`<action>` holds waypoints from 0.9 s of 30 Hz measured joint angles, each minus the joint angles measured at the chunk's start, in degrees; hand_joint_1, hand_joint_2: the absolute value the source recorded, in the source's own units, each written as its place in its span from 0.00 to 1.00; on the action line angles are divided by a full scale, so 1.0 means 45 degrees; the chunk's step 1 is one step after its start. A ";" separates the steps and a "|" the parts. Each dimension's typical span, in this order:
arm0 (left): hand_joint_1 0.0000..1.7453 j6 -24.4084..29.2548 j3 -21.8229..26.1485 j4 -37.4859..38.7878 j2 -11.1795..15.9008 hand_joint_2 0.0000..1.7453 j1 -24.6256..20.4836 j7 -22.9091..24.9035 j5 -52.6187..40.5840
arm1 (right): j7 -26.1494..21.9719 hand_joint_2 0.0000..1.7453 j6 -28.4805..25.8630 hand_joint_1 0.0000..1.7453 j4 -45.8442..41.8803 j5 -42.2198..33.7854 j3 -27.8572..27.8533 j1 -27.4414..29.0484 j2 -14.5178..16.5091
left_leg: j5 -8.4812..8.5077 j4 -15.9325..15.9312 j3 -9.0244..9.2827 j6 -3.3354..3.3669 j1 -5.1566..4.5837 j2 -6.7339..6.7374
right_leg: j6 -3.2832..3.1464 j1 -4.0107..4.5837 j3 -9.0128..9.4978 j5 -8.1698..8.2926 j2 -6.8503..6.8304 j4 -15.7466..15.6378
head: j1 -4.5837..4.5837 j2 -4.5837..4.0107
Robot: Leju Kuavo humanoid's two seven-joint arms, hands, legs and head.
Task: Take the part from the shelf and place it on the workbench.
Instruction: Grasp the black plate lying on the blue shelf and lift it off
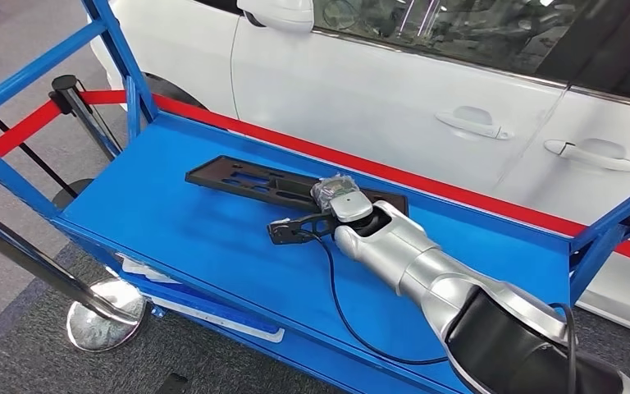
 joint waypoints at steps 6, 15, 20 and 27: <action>0.00 -0.0504 -0.0001 0.0000 -0.0007 1.00 -0.0002 -0.0943 0.0103 | -0.0078 1.00 -0.0653 1.00 -0.0007 0.0140 0.0012 -0.0034 -0.0049 | -0.0147 0.0289 -0.0162 -0.0351 -0.0027 -0.0094 | -0.0255 0.0063 0.1105 0.0664 0.0031 -0.2204 | -0.0010 0.0000; 0.00 -0.0787 -0.0005 0.0000 -0.0010 1.00 0.0030 -0.1269 0.0113 | -0.0109 1.00 -0.1801 1.00 -0.0203 0.0548 0.0013 0.0000 -0.0051 | -0.0983 0.2837 -0.1385 -0.0700 0.0105 -0.0030 | -0.0507 0.0031 0.1170 0.0780 -0.0019 -0.2387 | -0.0067 0.0000; 0.00 -0.0622 -0.0005 0.0000 -0.0008 1.00 -0.0012 -0.1561 0.0125 | 0.0078 1.00 -0.3404 1.00 -0.0926 0.1608 0.0011 -0.0011 -0.0098 | -0.0131 0.0176 -0.0113 -0.0454 -0.0028 -0.0016 | -0.0304 0.0080 0.1083 0.0792 0.0023 -0.2384 | -0.0056 0.0000; 0.00 -0.0214 -0.0005 0.0000 -0.0039 1.00 -0.0010 -0.1305 0.0220 | 0.0531 1.00 -0.5048 1.00 -0.2806 0.3897 -0.0301 0.0184 -0.0358 | -0.0016 -0.0073 0.0052 -0.0003 0.0012 0.0021 | -0.0017 0.0031 -0.0347 -0.0706 0.0014 0.0643 | -0.0023 0.0000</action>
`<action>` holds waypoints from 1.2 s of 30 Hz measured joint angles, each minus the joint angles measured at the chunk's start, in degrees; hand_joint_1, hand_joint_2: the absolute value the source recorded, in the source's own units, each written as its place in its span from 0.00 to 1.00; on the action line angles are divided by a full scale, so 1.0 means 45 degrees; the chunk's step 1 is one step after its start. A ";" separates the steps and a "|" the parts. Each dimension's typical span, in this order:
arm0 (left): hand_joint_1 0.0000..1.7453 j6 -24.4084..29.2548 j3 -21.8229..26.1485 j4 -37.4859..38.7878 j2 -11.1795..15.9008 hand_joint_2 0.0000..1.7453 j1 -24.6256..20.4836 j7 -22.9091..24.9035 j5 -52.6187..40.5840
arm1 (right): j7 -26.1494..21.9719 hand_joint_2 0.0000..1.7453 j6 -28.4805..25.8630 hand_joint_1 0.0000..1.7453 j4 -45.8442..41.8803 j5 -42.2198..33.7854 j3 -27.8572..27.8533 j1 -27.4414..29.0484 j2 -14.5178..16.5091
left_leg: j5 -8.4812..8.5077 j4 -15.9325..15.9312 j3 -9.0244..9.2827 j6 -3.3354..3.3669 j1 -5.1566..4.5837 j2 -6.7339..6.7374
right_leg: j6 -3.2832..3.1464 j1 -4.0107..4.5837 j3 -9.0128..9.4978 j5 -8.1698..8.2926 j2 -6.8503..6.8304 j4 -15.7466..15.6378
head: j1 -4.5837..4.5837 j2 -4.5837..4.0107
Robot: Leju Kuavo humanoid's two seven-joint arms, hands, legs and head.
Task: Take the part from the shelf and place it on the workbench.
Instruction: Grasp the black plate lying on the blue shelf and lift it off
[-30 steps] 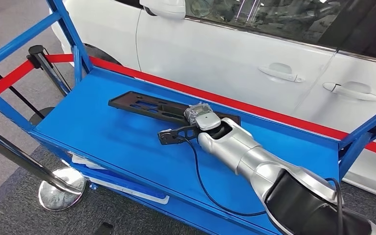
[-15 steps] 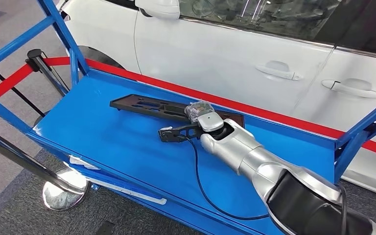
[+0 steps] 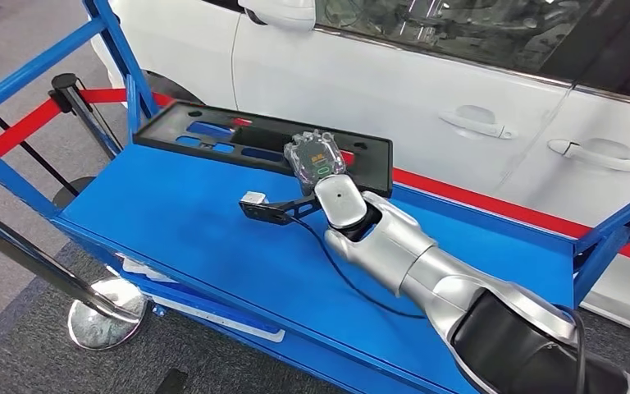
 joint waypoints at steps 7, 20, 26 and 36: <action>0.00 0.0305 0.0000 0.0000 -0.0177 1.00 0.0019 0.0711 0.0124 | 0.0056 1.00 -0.1519 1.00 -0.1979 0.1695 -0.0618 0.0507 -0.0222 | -0.0282 0.0546 -0.0178 -0.0213 -0.0025 -0.0051 | -0.0030 -0.0027 0.1095 0.1470 0.0022 -0.2538 | -0.0014 0.0000; 0.00 0.0338 -0.0005 0.0000 -0.0406 1.00 0.0010 0.0510 0.0102 | 0.0012 1.00 -0.1661 1.00 -0.4188 0.2024 -0.1038 0.1065 -0.0296 | -0.1599 0.1730 0.0135 -0.0509 0.0065 -0.0017 | -0.0471 0.0023 0.0418 0.2218 -0.0005 -0.2733 | -0.0087 0.0000; 0.00 0.0420 -0.0009 0.0000 -0.0427 1.00 -0.0052 0.0445 0.0067 | -0.0005 1.00 -0.1562 1.00 -0.4741 0.2046 -0.1275 0.1105 -0.0349 | -0.0827 0.0182 0.0756 -0.0153 -0.0091 -0.0023 | -0.0031 -0.0026 0.0264 0.2531 -0.0015 -0.2844 | -0.0005 0.0000; 0.00 0.0472 -0.0048 0.0000 -0.0490 1.00 -0.0075 0.0588 0.0011 | -0.0026 1.00 -0.1510 1.00 -0.5163 0.1737 -0.1545 0.1303 -0.0477 | 0.0308 0.0384 -0.0813 -0.0089 -0.0057 0.0045 | 0.0052 -0.0008 0.1506 0.0747 -0.0027 -0.1677 | 0.0068 0.0000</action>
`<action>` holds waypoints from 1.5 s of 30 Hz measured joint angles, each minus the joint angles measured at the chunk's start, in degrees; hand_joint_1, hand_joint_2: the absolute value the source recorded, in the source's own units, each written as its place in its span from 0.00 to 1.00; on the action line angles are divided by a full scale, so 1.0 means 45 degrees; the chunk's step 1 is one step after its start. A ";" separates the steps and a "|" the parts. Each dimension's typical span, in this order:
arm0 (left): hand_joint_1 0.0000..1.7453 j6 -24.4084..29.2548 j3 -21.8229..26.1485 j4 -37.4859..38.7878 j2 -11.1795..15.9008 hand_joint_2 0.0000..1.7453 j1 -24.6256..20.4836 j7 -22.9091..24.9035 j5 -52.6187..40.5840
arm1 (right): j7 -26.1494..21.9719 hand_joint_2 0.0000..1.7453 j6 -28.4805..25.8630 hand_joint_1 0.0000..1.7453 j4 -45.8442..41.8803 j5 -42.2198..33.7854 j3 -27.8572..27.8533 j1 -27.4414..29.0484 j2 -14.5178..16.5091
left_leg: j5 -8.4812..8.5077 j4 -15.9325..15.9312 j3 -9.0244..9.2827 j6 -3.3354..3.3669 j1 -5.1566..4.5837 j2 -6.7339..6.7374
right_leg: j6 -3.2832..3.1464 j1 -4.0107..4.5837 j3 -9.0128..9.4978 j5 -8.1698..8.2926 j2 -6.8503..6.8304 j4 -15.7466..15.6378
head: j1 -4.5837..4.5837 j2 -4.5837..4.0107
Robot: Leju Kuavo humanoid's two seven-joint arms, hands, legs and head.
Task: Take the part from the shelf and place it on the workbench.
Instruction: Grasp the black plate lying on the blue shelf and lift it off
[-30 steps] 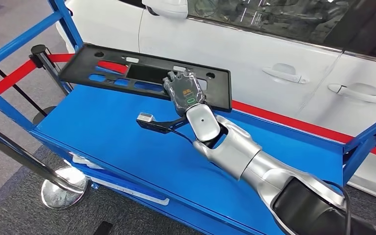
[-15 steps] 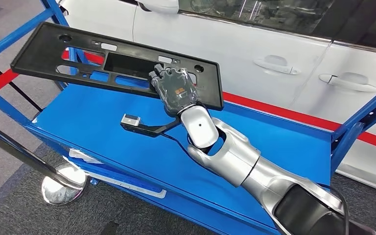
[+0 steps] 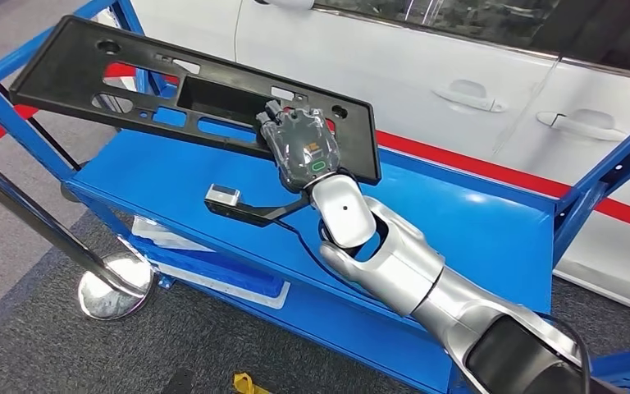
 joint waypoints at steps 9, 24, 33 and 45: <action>0.00 0.0061 -0.0067 0.0000 -0.0056 1.00 0.0015 0.0002 -0.0012 | -0.0095 1.00 0.0072 1.00 -0.0169 -0.0150 -0.0075 0.0003 -0.0012 | -0.1385 0.2231 -0.1005 -0.0606 0.0115 -0.0016 | -0.0690 0.0078 0.0187 0.0332 -0.0046 -0.1157 | -0.0034 0.0000; 0.00 0.0191 -0.0101 0.0000 -0.0006 1.00 -0.0003 0.0016 -0.0077 | -0.0673 1.00 -0.0759 1.00 -0.0401 -0.0750 -0.0137 0.0228 -0.0022 | -0.0524 -0.0665 0.1346 0.0155 -0.0052 -0.0105 | -0.0210 0.0099 -0.1172 -0.0280 -0.0058 0.0628 | -0.0022 0.0000; 0.00 -0.0011 -0.0148 0.0000 0.0011 1.00 -0.0007 0.0008 -0.0101 | -0.0759 1.00 -0.0764 1.00 -0.0550 -0.0200 -0.0143 0.0464 -0.0030 | -0.0609 0.0229 0.0519 -0.0287 0.0173 -0.0925 | -0.0018 -0.0197 -0.0172 0.0315 0.0865 -0.0736 | -0.0025 0.0000; 0.00 -0.0001 -0.0256 0.0000 -0.0010 1.00 0.0035 -0.0072 -0.0121 | -0.0850 1.00 -0.0691 1.00 -0.0908 0.0500 -0.0143 0.0501 -0.0017 | -0.0840 0.1681 -0.0309 -0.0458 0.0150 0.0226 | -0.0487 0.0040 -0.0114 0.0460 -0.0741 -0.0975 | -0.0088 0.0000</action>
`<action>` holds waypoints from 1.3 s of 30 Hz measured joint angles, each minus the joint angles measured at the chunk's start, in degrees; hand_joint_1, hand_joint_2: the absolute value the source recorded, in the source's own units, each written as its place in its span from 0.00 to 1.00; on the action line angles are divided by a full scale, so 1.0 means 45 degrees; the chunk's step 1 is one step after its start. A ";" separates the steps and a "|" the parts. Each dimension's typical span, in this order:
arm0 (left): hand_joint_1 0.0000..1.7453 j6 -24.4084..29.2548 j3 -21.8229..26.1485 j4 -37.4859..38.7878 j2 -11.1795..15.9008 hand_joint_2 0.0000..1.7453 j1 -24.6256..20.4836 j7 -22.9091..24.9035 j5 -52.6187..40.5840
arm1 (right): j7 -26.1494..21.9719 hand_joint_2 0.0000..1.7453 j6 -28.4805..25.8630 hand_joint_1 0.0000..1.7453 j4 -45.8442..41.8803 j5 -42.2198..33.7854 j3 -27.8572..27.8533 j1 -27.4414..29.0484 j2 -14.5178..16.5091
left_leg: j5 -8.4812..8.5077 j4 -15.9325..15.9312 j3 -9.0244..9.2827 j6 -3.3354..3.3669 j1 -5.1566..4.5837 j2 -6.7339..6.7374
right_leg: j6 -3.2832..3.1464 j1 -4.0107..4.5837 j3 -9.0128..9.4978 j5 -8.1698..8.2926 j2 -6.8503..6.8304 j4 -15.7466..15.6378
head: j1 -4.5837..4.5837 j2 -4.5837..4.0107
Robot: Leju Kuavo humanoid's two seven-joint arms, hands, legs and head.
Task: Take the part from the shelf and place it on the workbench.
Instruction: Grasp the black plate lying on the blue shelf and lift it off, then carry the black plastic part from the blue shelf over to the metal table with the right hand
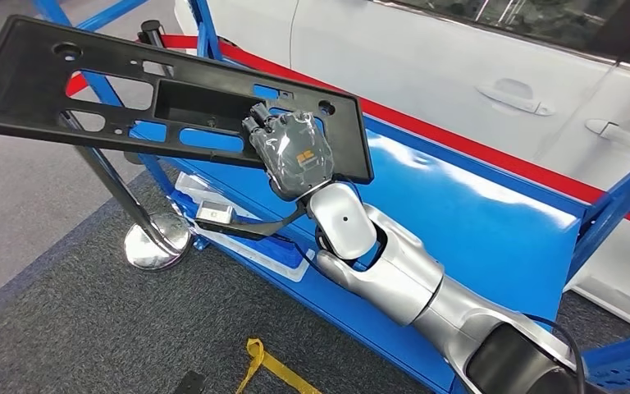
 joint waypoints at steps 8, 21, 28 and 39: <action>0.00 -0.0111 -0.0092 0.0000 0.0023 1.00 -0.0015 -0.0131 -0.0001 | -0.0116 1.00 0.0032 1.00 -0.0319 0.0226 -0.0010 -0.0027 -0.0006 | 0.0577 -0.1809 0.0866 0.0466 -0.0182 -0.0093 | 0.0367 0.0019 -0.0322 -0.0652 0.0046 0.0860 | 0.0057 0.0000; 0.00 -0.0131 -0.0125 0.0000 0.0045 1.00 0.0010 -0.0170 0.0003 | -0.0232 1.00 0.0385 1.00 -0.0992 0.0855 -0.0010 0.0086 -0.0001 | 0.0599 -0.1495 0.0438 0.0095 0.0014 -0.1719 | 0.0189 -0.0118 0.0063 0.0065 0.1423 -0.0044 | 0.0228 0.0000; 0.00 -0.0119 -0.0132 0.0000 0.0028 1.00 0.0007 -0.0178 0.0050 | -0.0282 1.00 0.0412 1.00 -0.1231 0.0871 -0.0010 0.0077 0.0011 | -0.0501 0.1571 -0.1183 -0.0240 0.0062 -0.0334 | 0.0010 -0.0083 0.0224 0.0092 0.0237 -0.0290 | 0.0089 0.0000; 0.00 -0.0107 -0.0139 0.0000 0.0061 1.00 0.0013 -0.0178 0.0072 | -0.0374 1.00 0.0699 1.00 -0.1762 0.1423 0.0044 0.0086 0.0028 | 0.0880 -0.2015 0.0775 0.0525 -0.0069 -0.0179 | 0.0504 -0.0053 -0.0033 -0.0824 0.0281 0.0872 | 0.0194 0.0000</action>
